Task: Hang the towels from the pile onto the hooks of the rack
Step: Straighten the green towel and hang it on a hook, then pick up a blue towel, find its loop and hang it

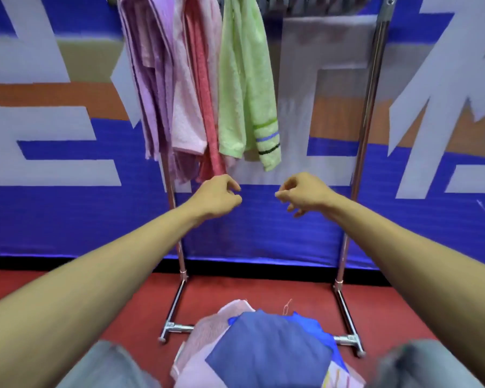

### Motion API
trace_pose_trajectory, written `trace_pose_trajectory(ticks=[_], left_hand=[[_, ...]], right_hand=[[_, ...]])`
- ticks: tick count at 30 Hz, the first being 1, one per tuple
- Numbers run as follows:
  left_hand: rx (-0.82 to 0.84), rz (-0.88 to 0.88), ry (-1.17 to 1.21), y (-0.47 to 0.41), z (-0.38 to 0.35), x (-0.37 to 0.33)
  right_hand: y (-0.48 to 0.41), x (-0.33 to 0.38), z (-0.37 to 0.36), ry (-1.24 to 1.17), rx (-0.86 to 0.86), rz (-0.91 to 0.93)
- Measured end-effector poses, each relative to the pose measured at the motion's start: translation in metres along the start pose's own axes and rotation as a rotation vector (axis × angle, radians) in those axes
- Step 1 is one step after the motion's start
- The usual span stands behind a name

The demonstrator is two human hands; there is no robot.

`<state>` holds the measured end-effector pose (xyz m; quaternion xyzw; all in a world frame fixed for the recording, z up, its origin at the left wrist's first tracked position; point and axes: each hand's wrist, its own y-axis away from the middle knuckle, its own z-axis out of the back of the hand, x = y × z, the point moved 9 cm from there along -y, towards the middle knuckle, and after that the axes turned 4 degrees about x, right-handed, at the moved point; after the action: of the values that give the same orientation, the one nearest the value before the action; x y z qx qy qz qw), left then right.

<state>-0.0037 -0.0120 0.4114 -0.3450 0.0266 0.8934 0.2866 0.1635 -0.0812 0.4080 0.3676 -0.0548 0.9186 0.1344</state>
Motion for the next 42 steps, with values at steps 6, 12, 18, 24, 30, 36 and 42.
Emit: trace_pose_trajectory(ticks=[6,12,18,24,30,36,42], left_hand=[[0.345,-0.034,-0.133,0.054,-0.111,0.041],[0.588,-0.046,-0.205,0.059,-0.198,0.084],[0.666,0.006,-0.137,0.056,-0.278,0.126],[0.648,0.005,-0.004,0.047,-0.366,0.156],[0.690,0.117,0.057,0.036,-0.442,0.197],[0.684,0.216,0.091,0.031,-0.475,0.230],[0.692,0.263,0.114,0.039,-0.469,0.233]], right_hand=[[0.038,-0.092,-0.073,0.095,0.242,-0.115],[0.032,-0.180,-0.131,0.111,0.347,-0.235],[0.022,-0.275,-0.183,0.173,0.366,-0.385],[0.013,-0.367,-0.235,0.395,0.446,-0.427],[0.012,-0.448,-0.286,0.365,0.435,-0.547],[0.012,-0.479,-0.301,0.473,0.245,-0.503],[0.013,-0.466,-0.296,0.495,0.225,-0.520]])
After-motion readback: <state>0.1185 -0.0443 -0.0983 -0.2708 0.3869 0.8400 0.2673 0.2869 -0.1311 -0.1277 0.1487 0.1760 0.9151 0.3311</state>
